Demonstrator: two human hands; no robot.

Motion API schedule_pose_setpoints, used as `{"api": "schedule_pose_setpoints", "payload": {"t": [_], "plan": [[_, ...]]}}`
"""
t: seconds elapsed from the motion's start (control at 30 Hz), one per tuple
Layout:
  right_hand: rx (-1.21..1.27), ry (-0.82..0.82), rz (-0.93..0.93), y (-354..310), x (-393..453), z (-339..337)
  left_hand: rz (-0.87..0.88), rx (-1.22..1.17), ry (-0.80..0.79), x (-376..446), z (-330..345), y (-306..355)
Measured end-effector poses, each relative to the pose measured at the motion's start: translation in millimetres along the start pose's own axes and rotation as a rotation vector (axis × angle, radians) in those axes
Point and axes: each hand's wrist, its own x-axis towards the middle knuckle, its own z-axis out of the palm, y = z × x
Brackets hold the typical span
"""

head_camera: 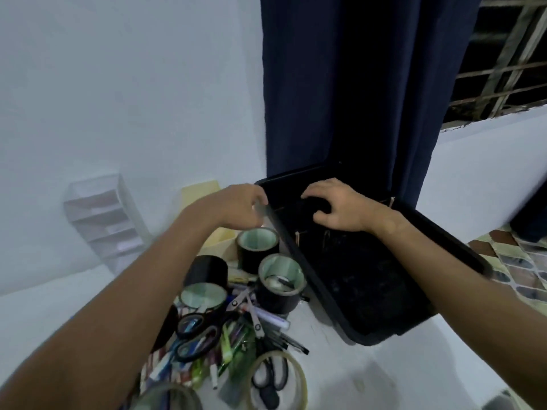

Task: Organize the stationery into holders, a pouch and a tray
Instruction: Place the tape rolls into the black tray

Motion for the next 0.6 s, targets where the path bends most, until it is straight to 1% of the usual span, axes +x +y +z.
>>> {"api": "schedule_pose_setpoints", "payload": {"t": [0.07,0.13,0.2,0.3,0.37,0.47,0.6], "plan": [[0.055,-0.040,-0.074,-36,12,7,-0.056,0.081,-0.092,-23,-8,-16],[0.109,-0.101,-0.108,-70,20,17,-0.100,0.123,-0.153,-46,-10,-34],[0.119,-0.150,-0.156,-101,23,26,-0.146,0.131,-0.184,-68,-10,-54],[0.121,-0.234,-0.264,-146,24,47,-0.268,0.149,-0.225,-111,-2,-90],[0.083,-0.269,-0.281,-165,23,62,-0.352,0.144,-0.256,-139,9,-109],[-0.042,-0.350,-0.216,-177,27,79,-0.417,0.100,-0.202,-169,39,-121],[0.044,-0.421,-0.102,-181,41,82,-0.408,0.110,-0.044,-182,70,-127]]}}
